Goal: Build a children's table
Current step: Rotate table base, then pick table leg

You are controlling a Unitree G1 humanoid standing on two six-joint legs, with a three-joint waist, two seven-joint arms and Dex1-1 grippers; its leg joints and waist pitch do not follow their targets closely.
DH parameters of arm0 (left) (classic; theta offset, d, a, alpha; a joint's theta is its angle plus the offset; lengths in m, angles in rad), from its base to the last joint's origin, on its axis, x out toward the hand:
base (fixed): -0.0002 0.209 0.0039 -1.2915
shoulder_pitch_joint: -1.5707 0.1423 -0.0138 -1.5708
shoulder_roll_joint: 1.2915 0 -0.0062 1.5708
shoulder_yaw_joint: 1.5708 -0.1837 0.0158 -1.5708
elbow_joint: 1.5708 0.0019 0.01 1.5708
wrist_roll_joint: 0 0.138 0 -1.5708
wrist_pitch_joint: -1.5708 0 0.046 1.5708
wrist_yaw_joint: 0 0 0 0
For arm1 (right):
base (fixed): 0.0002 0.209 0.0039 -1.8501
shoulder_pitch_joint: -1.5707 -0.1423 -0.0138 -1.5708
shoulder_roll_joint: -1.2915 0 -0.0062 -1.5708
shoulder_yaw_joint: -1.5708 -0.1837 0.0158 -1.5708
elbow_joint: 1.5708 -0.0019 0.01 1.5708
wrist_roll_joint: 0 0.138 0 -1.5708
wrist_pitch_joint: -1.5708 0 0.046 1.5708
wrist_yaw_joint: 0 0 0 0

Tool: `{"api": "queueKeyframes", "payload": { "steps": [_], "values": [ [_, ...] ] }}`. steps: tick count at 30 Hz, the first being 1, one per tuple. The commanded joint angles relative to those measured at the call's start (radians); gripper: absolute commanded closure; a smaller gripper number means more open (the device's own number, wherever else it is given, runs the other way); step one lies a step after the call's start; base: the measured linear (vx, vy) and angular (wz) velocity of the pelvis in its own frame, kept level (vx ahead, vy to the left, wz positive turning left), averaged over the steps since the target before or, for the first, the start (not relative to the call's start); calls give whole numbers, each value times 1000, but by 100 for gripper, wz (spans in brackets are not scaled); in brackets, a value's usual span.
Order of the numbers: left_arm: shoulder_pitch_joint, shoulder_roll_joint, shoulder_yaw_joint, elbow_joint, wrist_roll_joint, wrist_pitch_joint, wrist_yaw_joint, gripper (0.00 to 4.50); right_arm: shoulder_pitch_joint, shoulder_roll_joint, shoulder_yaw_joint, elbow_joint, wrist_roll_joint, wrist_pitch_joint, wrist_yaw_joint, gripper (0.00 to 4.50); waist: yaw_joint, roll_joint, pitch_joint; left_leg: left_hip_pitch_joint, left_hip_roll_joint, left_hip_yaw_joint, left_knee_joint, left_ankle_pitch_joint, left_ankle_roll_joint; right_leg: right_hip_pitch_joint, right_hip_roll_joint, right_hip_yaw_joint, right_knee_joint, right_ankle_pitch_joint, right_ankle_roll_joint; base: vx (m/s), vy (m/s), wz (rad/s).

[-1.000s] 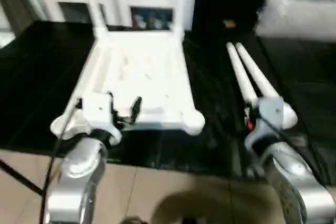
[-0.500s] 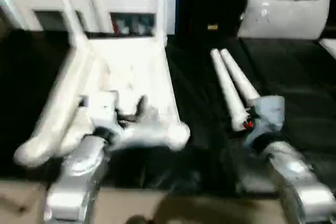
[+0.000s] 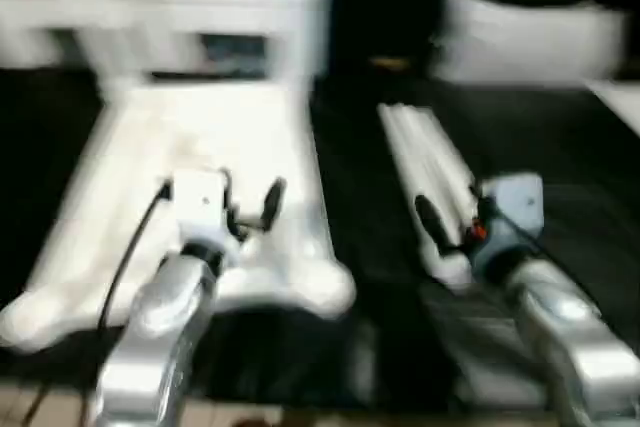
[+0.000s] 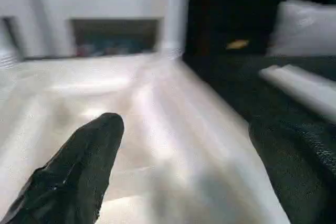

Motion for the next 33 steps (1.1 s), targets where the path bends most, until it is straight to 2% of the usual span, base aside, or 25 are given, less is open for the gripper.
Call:
{"api": "queueKeyframes", "payload": {
  "steps": [1,2,3,4,5,6,7,8,9,10,11,12,13,14,15,17,18,19,21,22,23,27,28,29,33],
  "values": [
    [-13,-6,-33,-6,10,5,-20,10,0,-23,-34,13,-6,22,-13,0,-34,23,-53,129,164,-122,-149,-389,123,-113,-20,34,26,23,22,133,59,15],
    [-13,-4,-36,-5,11,6,-23,10,-7,-22,-35,17,-11,28,-21,0,-44,13,-56,124,155,-119,-133,-263,183,-123,-31,41,23,78,35,115,25,10],
    [-14,2,-41,-4,11,8,-29,10,-24,-19,-40,27,-17,50,-40,0,-31,-6,-53,72,109,-70,-99,-68,240,-114,-62,67,-31,189,30,176,-3,17],
    [-17,12,-51,-4,7,4,-45,10,-48,-21,-40,43,-33,74,-60,0,-4,-29,-60,2,40,-12,-52,26,184,-61,-119,124,-77,355,-30,108,-24,8],
    [-18,18,-56,-4,4,1,-54,10,-60,-21,-40,51,-43,86,-70,0,-1,-49,-76,-52,30,-20,-50,130,134,5,-139,137,-52,576,-67,90,-40,4],
    [-23,36,-74,-6,2,6,-80,10,-91,-29,-35,79,-60,144,-84,0,7,-46,-91,-43,33,-20,-48,195,112,3,-124,128,-33,703,-71,0,0,0],
    [-29,59,-97,-12,-5,7,-117,10,-132,-30,-33,113,-70,202,-101,0,-4,-38,-92,-41,31,-24,-52,302,82,-7,-88,107,-11,869,-84,0,0,0],
    [-29,59,-97,-12,-5,7,-117,10,-132,-30,-33,113,-70,202,-101,0,-5,-33,-91,-36,31,-23,-53,309,64,-12,-76,98,-14,863,-92,0,0,0],
    [-39,91,-127,-22,-20,19,-172,10,-187,-44,-28,159,-69,294,-103,0,-4,-22,-88,-24,41,-25,-54,274,36,-20,-69,92,-22,764,-112,0,0,0],
    [-48,113,-148,-27,-30,36,-210,10,-225,-63,-21,193,-63,357,-90,0,-10,-20,-82,-19,48,-26,-62,215,13,-23,-64,91,-31,619,-148,0,0,0],
    [-50,117,-151,-28,-30,38,-216,10,-231,-67,-20,199,-62,363,-87,0,-11,-18,-75,-13,59,-25,-71,141,-3,-28,-68,90,-41,460,-183,0,0,0],
    [-54,125,-159,-28,-31,42,-229,10,-245,-73,-18,213,-59,374,-82,0,-9,-15,-72,-13,64,-25,-75,108,-6,-27,-72,90,-45,396,-196,0,0,0],
    [-77,162,-184,-24,-36,69,-281,10,-319,-83,-37,310,-47,405,-77,0,-8,-24,-68,-9,69,-20,-82,52,-5,-29,-77,93,-54,300,-215,0,0,0],
    [-88,176,-195,-20,-34,76,-299,10,-354,-86,-46,356,-45,423,-77,0,-8,-20,-67,-11,66,-21,-85,31,-6,-29,-78,92,-52,254,-224,-65,6,0],
    [-101,186,-202,-15,-39,86,-318,10,-381,-82,-59,394,-43,446,-86,0,-6,-15,-63,-4,70,-17,-86,-11,-15,-39,-79,94,-58,180,-236,-79,6,0],
    [-129,206,-219,-4,-54,101,-358,10,-432,-80,-73,467,-48,505,-95,0,-4,-25,-58,-4,72,-12,-95,-78,-33,-42,-82,97,-67,81,-234,-75,6,0],
    [-140,215,-226,-2,-56,99,-374,10,-447,-94,-49,494,-63,516,-80,0,-4,-25,-56,-6,72,-12,-97,-93,-38,-41,-83,97,-66,60,-232,0,0,0],
    [-142,216,-227,-2,-57,99,-376,10,-450,-94,-48,498,-64,517,-79,0,-1,-22,-55,-4,72,-10,-101,-135,-49,-45,-84,98,-72,6,-221,-66,1,0],
    [-172,239,-236,-11,-70,106,-410,10,-491,-102,-35,562,-61,552,-58,0,-2,-23,-54,-3,73,-8,-103,-186,-67,-50,-86,100,-77,-55,-208,-75,-9,0],
    [-180,244,-237,-19,-77,115,-420,10,-502,-102,-30,587,-63,556,-60,0,-2,-19,-53,-3,73,-9,-105,-202,-75,-54,-88,101,-79,-79,-201,-54,-10,0],
    [-184,246,-237,-24,-80,120,-426,3,-508,-103,-25,603,-66,556,-61,18,-3,-21,-52,-3,73,-7,-105,-210,-80,-56,-86,101,-82,-90,-198,0,0,0],
    [-190,266,-254,-42,-90,134,-457,0,-540,-89,-37,683,-58,564,-69,41,-1,-29,-53,-10,76,0,-107,-185,-78,-57,-88,101,-82,-105,-189,0,0,0],
    [-189,266,-255,-42,-90,135,-457,0,-541,-88,-37,687,-56,571,-67,54,0,-28,-54,-10,77,2,-107,-178,-79,-58,-88,101,-82,-102,-188,0,0,0],
    [-189,267,-256,-42,-90,135,-457,0,-542,-87,-35,692,-56,579,-60,67,1,-30,-57,-10,77,7,-106,-150,-75,-59,-84,102,-81,-68,-187,0,0,0],
    [-187,271,-259,-44,-93,137,-462,0,-536,-95,-25,689,-46,609,-28,98,4,-30,-61,-12,80,15,-102,-82,-62,-56,-81,100,-73,30,-203,0,0,0]
  ]
}}
